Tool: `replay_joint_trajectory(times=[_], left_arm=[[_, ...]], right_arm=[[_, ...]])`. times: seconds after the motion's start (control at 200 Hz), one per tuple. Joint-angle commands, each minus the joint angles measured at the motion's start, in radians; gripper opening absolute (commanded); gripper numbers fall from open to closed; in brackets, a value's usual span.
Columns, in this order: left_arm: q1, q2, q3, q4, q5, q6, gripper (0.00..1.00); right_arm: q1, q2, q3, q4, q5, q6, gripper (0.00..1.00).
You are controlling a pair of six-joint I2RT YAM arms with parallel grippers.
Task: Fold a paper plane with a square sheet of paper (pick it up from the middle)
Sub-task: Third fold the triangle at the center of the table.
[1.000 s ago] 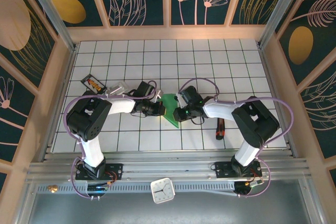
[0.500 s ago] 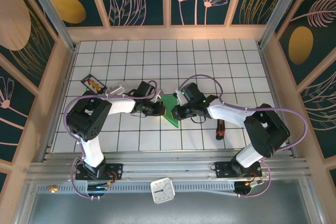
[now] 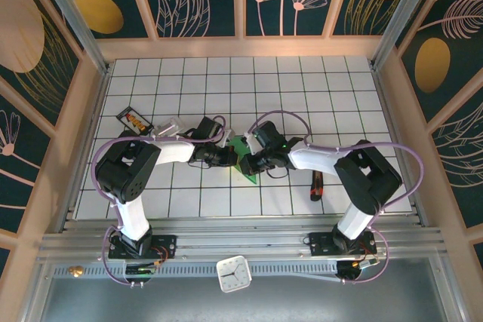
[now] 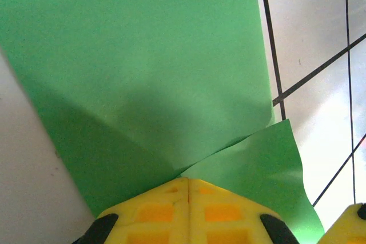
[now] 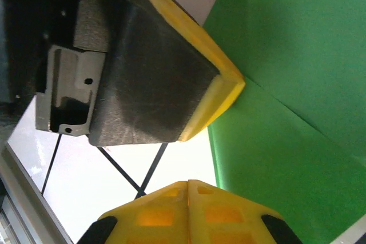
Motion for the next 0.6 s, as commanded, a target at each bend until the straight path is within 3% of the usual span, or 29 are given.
replay_joint_trajectory(times=[0.0,0.59], left_arm=[[0.008,0.031,-0.027,-0.123,-0.124,0.019,0.0],[0.007,0.028,-0.028,-0.123,-0.128,0.019,0.0]], right_arm=[[-0.003,0.026,-0.015,0.026,-0.035,0.004,0.08],[0.047,-0.046,-0.035,-0.067,-0.016,-0.04,0.08]])
